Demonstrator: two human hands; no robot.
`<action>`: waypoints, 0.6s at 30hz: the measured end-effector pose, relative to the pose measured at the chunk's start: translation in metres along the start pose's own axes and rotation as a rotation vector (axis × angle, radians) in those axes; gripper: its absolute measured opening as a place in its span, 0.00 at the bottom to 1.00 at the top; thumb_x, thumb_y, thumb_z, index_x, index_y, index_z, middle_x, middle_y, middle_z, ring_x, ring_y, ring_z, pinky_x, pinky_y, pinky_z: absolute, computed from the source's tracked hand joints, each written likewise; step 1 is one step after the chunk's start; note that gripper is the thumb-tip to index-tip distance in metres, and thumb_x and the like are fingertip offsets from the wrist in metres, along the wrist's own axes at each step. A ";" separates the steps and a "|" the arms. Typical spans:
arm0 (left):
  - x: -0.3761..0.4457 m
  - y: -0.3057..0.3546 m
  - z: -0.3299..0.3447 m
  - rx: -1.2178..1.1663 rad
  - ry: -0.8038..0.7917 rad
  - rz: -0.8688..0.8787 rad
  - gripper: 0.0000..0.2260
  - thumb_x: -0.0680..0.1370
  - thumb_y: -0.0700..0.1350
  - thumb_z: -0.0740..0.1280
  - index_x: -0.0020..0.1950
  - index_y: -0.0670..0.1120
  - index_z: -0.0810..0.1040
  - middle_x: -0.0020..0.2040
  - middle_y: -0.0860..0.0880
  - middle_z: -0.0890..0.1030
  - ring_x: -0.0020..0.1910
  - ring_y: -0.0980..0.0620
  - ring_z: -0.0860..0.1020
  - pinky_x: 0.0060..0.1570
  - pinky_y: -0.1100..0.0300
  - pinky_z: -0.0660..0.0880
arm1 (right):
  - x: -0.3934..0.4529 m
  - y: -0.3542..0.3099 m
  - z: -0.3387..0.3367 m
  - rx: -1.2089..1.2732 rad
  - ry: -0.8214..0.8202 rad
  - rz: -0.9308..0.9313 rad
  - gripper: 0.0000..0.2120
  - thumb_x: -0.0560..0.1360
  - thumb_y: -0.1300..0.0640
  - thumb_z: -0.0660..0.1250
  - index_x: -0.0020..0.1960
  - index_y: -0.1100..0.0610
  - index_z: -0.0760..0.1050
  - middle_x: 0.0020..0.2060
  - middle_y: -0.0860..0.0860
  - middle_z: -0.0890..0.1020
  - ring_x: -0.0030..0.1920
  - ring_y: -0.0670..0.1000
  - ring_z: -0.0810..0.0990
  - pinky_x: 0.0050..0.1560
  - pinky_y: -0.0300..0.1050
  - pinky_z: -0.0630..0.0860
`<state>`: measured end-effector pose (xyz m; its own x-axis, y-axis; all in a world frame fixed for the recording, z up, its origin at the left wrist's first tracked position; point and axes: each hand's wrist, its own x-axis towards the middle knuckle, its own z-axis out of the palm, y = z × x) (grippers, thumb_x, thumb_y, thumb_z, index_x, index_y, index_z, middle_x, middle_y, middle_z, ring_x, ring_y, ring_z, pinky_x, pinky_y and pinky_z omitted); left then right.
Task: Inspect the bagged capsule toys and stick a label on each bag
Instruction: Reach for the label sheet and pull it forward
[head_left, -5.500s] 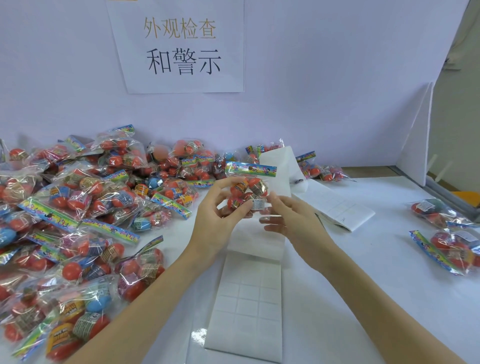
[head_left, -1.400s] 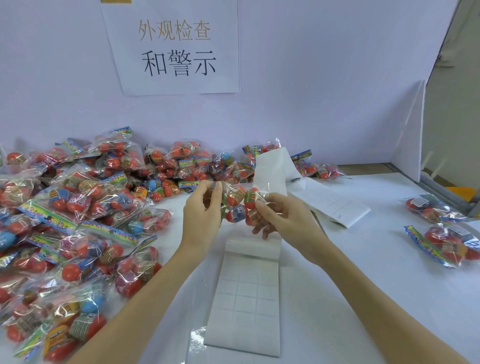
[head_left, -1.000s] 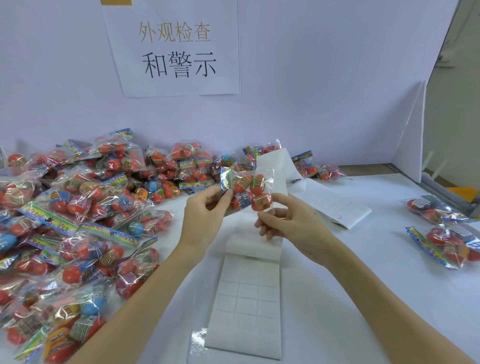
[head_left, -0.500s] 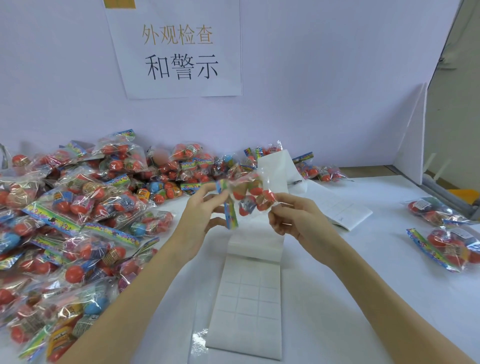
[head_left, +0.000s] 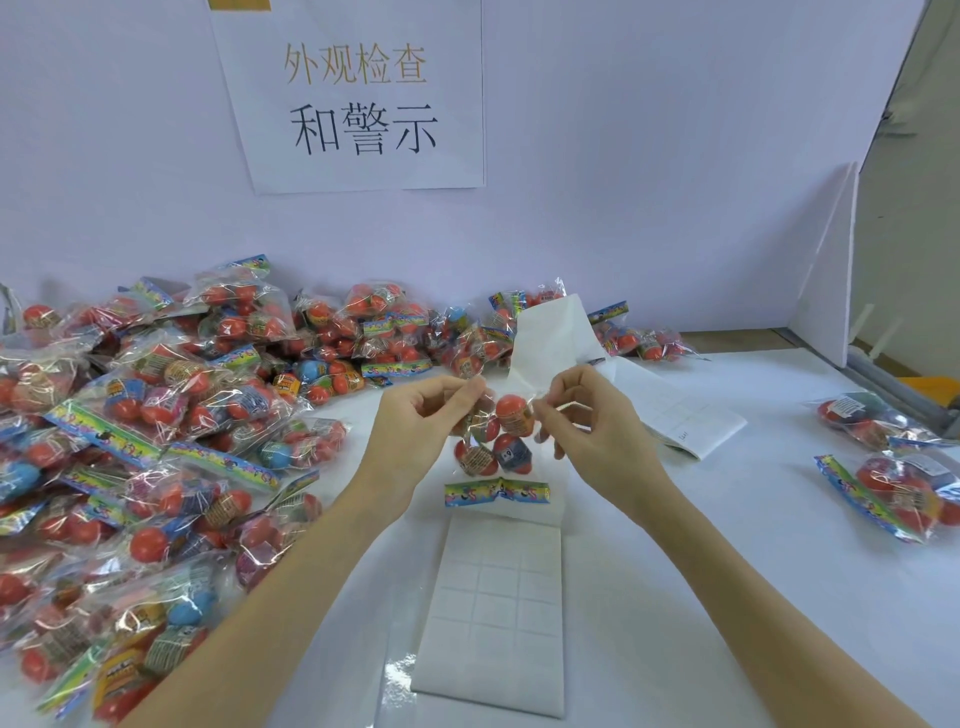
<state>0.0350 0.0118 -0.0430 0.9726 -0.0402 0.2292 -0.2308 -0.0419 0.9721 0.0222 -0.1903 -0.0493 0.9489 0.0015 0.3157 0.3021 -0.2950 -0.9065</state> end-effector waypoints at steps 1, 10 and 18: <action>0.000 0.000 0.001 -0.015 0.004 -0.017 0.09 0.81 0.48 0.70 0.49 0.45 0.88 0.45 0.47 0.88 0.40 0.56 0.83 0.43 0.65 0.80 | 0.000 0.000 0.001 -0.007 0.010 -0.033 0.07 0.80 0.61 0.72 0.49 0.54 0.74 0.39 0.44 0.83 0.38 0.49 0.84 0.37 0.45 0.80; -0.004 0.005 0.002 -0.082 0.038 0.007 0.08 0.73 0.55 0.73 0.42 0.54 0.89 0.44 0.47 0.88 0.42 0.53 0.84 0.46 0.63 0.81 | -0.001 -0.002 0.002 0.059 0.007 0.044 0.04 0.80 0.54 0.72 0.52 0.51 0.85 0.44 0.46 0.88 0.46 0.47 0.86 0.47 0.42 0.84; -0.004 0.005 0.000 -0.083 0.032 0.026 0.06 0.72 0.52 0.76 0.41 0.51 0.89 0.42 0.47 0.88 0.40 0.53 0.85 0.44 0.65 0.80 | -0.001 -0.005 -0.005 0.485 -0.161 0.319 0.11 0.76 0.53 0.74 0.50 0.61 0.84 0.51 0.57 0.88 0.52 0.50 0.84 0.57 0.43 0.79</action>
<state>0.0301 0.0114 -0.0391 0.9671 -0.0080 0.2541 -0.2536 0.0421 0.9664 0.0199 -0.1934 -0.0440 0.9901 0.1404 -0.0054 -0.0288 0.1651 -0.9858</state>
